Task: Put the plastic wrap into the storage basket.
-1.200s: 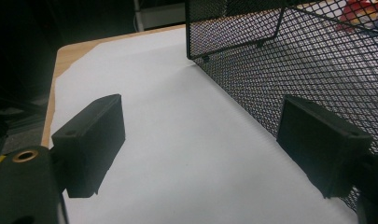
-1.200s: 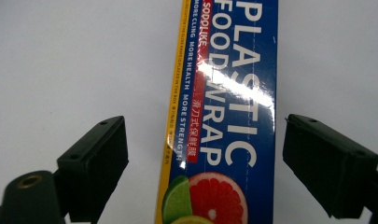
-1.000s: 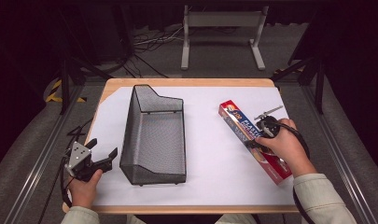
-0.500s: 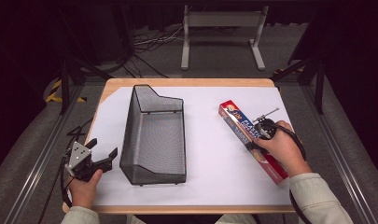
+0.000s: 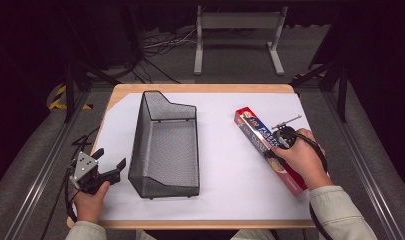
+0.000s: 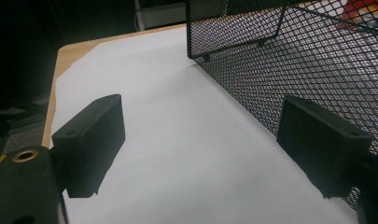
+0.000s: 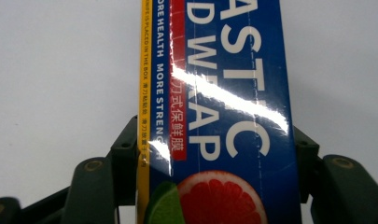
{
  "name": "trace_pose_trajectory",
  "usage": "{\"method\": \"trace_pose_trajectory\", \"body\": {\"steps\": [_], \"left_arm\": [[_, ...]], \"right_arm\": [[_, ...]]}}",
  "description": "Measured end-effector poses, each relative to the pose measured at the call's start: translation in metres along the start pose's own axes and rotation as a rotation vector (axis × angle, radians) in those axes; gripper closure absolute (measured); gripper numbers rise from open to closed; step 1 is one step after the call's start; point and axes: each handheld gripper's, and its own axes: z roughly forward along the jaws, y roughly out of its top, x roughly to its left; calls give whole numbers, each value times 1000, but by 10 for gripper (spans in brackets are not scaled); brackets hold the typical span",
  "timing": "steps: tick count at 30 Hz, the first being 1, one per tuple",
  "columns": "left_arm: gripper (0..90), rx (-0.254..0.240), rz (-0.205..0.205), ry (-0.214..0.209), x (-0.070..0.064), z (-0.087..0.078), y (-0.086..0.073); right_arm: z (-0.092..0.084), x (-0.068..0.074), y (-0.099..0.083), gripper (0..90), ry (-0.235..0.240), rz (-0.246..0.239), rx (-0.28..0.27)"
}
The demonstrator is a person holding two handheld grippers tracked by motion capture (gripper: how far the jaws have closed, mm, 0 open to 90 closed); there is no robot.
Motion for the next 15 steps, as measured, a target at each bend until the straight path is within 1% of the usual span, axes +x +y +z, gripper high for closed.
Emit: {"method": "trace_pose_trajectory", "body": {"steps": [5,14,15], "left_arm": [[161,-1,-1,0,0,0,0],[162,0,-2,2,0,0,0],[162,1,-2,2,0,0,0]], "right_arm": [[-12,4,4,401,0,-1,-8],[-26,9,9,400,8,23,-9],[-30,10,10,400,12,28,-13]]}}
